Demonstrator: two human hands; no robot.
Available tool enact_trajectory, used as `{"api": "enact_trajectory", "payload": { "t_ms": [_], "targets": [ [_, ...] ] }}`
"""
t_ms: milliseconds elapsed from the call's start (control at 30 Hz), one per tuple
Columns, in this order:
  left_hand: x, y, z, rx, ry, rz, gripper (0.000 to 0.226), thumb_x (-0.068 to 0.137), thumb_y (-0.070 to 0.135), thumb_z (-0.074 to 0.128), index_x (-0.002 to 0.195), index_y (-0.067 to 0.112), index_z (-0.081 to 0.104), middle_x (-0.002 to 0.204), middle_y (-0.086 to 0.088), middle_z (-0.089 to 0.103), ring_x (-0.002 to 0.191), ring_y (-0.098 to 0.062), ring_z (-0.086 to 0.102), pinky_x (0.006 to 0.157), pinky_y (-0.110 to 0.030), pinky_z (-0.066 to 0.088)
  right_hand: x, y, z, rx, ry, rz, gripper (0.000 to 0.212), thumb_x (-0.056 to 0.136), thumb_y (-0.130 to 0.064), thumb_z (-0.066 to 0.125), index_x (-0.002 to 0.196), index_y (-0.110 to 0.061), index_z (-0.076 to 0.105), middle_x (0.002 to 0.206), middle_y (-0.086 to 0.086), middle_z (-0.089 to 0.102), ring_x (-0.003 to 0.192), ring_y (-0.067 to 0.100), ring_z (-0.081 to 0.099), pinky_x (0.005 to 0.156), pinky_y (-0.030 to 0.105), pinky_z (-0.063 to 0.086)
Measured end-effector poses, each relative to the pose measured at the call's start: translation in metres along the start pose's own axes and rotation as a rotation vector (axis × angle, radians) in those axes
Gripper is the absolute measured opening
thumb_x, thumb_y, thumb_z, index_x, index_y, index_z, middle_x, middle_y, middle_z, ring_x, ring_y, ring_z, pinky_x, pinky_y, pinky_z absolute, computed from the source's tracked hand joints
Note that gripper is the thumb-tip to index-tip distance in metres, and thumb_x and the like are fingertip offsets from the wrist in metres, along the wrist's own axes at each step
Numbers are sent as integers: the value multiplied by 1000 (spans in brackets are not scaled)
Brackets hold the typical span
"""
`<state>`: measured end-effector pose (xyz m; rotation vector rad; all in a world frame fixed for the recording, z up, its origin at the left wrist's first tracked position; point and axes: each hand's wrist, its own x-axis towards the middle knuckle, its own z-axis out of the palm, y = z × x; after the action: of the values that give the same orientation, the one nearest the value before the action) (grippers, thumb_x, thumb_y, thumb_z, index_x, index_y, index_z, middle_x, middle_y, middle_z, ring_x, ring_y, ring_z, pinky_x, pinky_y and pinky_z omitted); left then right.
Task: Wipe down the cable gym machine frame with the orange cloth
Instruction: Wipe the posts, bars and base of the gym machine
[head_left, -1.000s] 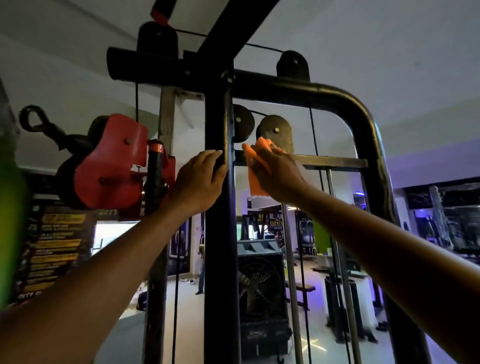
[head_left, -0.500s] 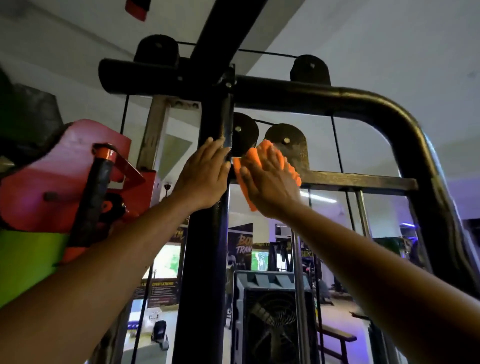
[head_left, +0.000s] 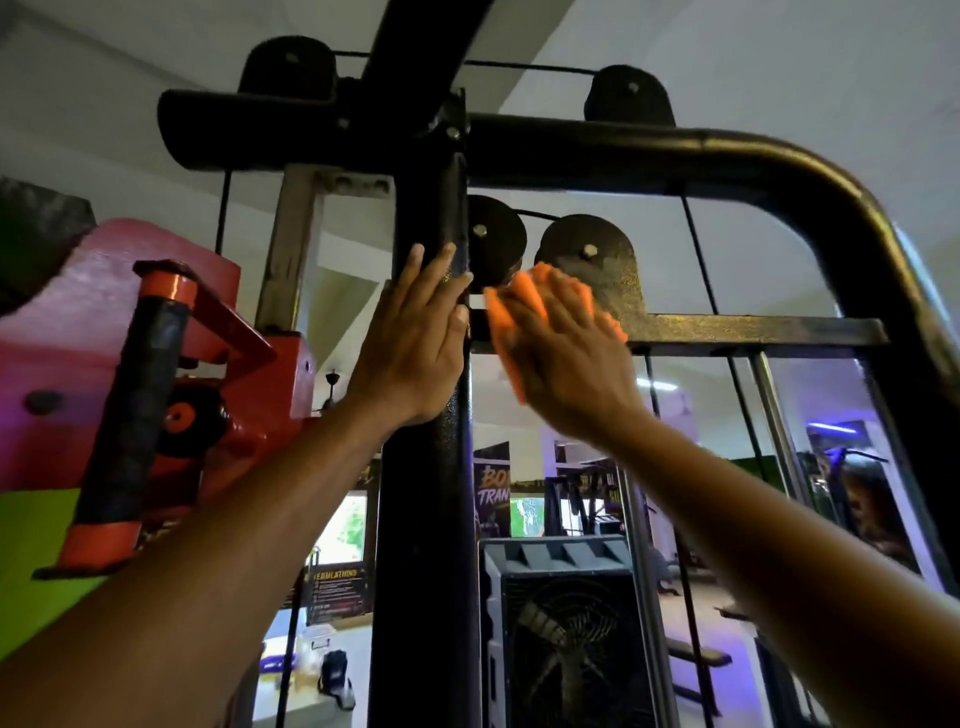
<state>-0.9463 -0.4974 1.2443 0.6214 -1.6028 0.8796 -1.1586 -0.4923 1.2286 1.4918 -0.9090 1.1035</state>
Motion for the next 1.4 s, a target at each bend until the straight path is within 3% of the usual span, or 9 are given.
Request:
{"api": "enact_trajectory", "payload": {
  "t_ms": [200, 533, 667, 767, 1000, 1100, 1200, 1300, 1400],
  "targets": [
    [-1, -3, 3, 8, 20, 13, 52, 116, 38, 24, 164, 26, 39, 179, 8, 11, 166, -14, -6, 135, -50, 7, 5, -25, 6, 66, 30, 122, 57, 116, -57, 17, 171, -41, 19, 182, 0, 0, 167, 28, -11, 135, 54, -1],
    [-2, 5, 2, 96, 3, 17, 54, 113, 38, 27, 162, 22, 43, 179, 1, 18, 167, -21, 1, 134, -52, 7, -11, 32, -37, 97, 38, 30, 63, 109, -57, 25, 162, -30, 44, 160, 15, 48, 108, 35, 70, 75, 48, 66],
    [14, 32, 1, 36, -38, 20, 58, 108, 40, 27, 161, 21, 43, 175, 1, 29, 165, -18, 12, 134, -52, -1, 20, 57, -50, 147, 199, 280, 58, 115, -58, 22, 169, -37, 30, 181, 6, 3, 164, 39, 18, 131, 57, 24],
    [36, 48, 5, 44, -78, 53, 51, 114, 34, 32, 163, 24, 38, 174, 1, 30, 165, -18, 15, 135, -49, 3, 23, 62, -31, 27, 16, 196, 67, 114, -59, 13, 174, -31, 1, 177, -1, -28, 163, 27, -29, 133, 60, -10],
    [56, 47, 13, 134, -142, 34, 53, 114, 35, 39, 166, 25, 32, 175, 0, 28, 164, -19, 16, 134, -43, 2, -28, 66, -15, 9, -71, 108, 71, 109, -66, 13, 173, -38, -1, 180, 0, -17, 165, 32, -22, 132, 56, -11],
    [53, 47, 11, 131, -154, 43, 53, 114, 35, 40, 165, 24, 33, 174, 1, 30, 164, -19, 17, 133, -42, 2, -33, 74, -16, 86, -15, 96, 60, 113, -38, 39, 171, -36, 24, 180, 6, 16, 165, 41, 17, 127, 64, 32],
    [59, 47, 10, 111, -145, 80, 49, 114, 33, 41, 162, 23, 40, 172, 1, 35, 162, -19, 24, 134, -46, 8, 4, 82, -33, 181, 146, 123, 58, 110, -30, 39, 167, -31, 35, 161, 9, 44, 125, 34, 62, 86, 45, 62],
    [72, 49, 11, 132, -112, 70, 47, 114, 32, 40, 159, 21, 43, 169, -1, 39, 161, -22, 28, 134, -50, 13, 41, 80, -37, 179, 91, 188, 64, 111, -60, 23, 171, -39, 18, 178, 6, 19, 163, 40, 21, 127, 66, 30],
    [75, 49, 16, 201, -88, 14, 51, 114, 35, 36, 163, 20, 37, 173, -1, 33, 163, -20, 20, 134, -48, 6, 38, 67, -13, 101, -52, 134, 76, 105, -74, 10, 173, -40, 1, 181, 1, -15, 166, 37, -16, 131, 67, -1]
  ]
}}
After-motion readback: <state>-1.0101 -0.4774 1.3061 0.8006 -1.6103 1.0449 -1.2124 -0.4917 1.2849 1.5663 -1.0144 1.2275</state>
